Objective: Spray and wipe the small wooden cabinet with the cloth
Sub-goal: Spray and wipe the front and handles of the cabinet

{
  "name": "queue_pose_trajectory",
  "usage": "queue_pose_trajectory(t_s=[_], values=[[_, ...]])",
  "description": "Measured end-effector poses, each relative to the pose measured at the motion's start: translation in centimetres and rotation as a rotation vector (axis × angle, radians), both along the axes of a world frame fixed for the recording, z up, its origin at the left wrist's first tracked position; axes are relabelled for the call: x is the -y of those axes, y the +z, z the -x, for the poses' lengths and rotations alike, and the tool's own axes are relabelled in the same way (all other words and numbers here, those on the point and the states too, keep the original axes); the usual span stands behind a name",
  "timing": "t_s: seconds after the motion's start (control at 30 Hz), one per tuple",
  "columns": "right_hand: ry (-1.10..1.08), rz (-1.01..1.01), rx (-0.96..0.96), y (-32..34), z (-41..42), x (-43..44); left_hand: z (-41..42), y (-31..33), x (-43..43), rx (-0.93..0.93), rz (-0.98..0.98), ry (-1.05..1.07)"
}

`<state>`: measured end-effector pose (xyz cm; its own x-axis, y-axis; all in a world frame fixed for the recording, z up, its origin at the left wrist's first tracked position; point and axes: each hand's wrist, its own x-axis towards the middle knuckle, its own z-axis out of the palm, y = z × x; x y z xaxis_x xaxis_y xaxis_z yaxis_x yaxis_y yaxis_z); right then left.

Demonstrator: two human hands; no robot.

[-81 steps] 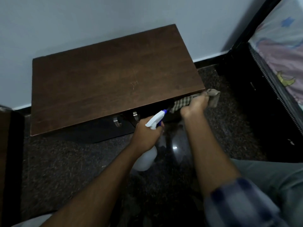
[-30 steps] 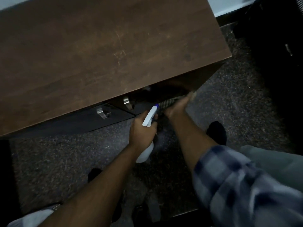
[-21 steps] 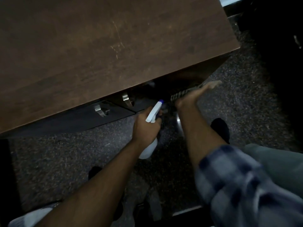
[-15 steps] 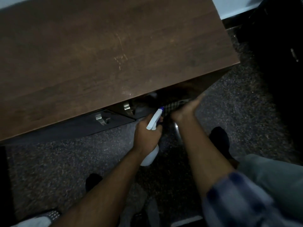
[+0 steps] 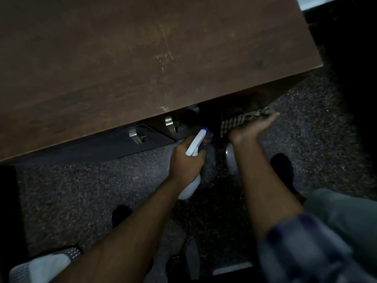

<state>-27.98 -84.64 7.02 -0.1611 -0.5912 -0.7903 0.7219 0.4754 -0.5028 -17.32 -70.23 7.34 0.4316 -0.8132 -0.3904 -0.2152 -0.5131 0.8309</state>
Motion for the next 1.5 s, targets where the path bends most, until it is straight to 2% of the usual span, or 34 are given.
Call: queue_pose_trajectory(t_s=[0.07, 0.1, 0.13, 0.23, 0.3, 0.37, 0.47, 0.53, 0.63, 0.7, 0.8, 0.97, 1.07, 1.17, 1.23, 1.33, 1.4, 1.5], values=[[0.023, 0.022, 0.071, -3.0, 0.2, 0.8, -0.2, -0.3, 0.0, 0.012, 0.003, -0.007], [0.037, -0.028, 0.023, -4.6, -0.3, 0.8, -0.3, -0.3, -0.1, 0.008, 0.007, 0.013], [0.046, -0.055, 0.056, -5.3, -0.9, 0.3, -0.3, -0.1, -0.1, 0.000, 0.011, 0.037], [0.152, -0.077, 0.175, -0.9, -3.1, -1.6, -0.5, -0.3, -0.4, -0.012, 0.011, 0.107], [0.172, -0.012, 0.092, 1.3, -3.3, -2.3, -0.7, -0.1, -0.7, -0.038, 0.038, 0.125], [0.092, 0.071, 0.038, 1.1, -3.3, -2.1, -1.0, 0.1, -1.1, -0.036, 0.057, 0.105], [0.011, 0.089, 0.124, 1.2, -5.1, -3.0, -1.3, -0.2, -1.9, -0.032, 0.027, 0.069], [0.101, -0.012, 0.215, 1.6, -7.0, -4.2, -2.0, -0.3, -2.0, -0.009, -0.009, 0.084], [0.203, -0.131, 0.255, 2.7, -8.3, -4.7, -3.2, 0.1, -1.7, -0.043, -0.019, 0.081], [0.215, -0.077, 0.267, 3.9, -7.9, -4.7, -3.8, 0.3, -1.6, -0.027, 0.001, 0.025], [0.113, 0.022, 0.342, 3.7, -6.9, -4.2, -4.3, -0.1, -1.6, -0.005, -0.048, 0.037], [0.151, -0.077, 0.304, 3.1, -8.2, -5.0, -4.4, -2.0, -2.5, -0.092, -0.070, 0.047], [0.229, -0.099, 0.367, 3.8, -8.2, -5.5, -4.1, -2.9, -3.4, -0.138, -0.065, 0.129], [0.187, -0.014, 0.366, 4.9, -7.0, -5.4, -3.8, -2.8, -4.6, -0.089, 0.007, 0.188], [0.147, -0.034, 0.349, 5.2, -7.2, -5.2, -3.7, -2.7, -5.6, -0.066, 0.032, 0.189], [0.248, -0.141, 0.300, 4.3, -9.4, -6.4, -3.5, -1.7, -6.9, -0.068, 0.048, 0.234], [0.285, -0.157, 0.272, 0.9, -10.4, -7.2, -3.4, -0.5, -7.6, -0.055, 0.054, 0.270], [0.345, -0.125, 0.273, 4.0, -10.2, -7.7, -3.6, -0.2, -8.8, -0.043, 0.034, 0.278]])
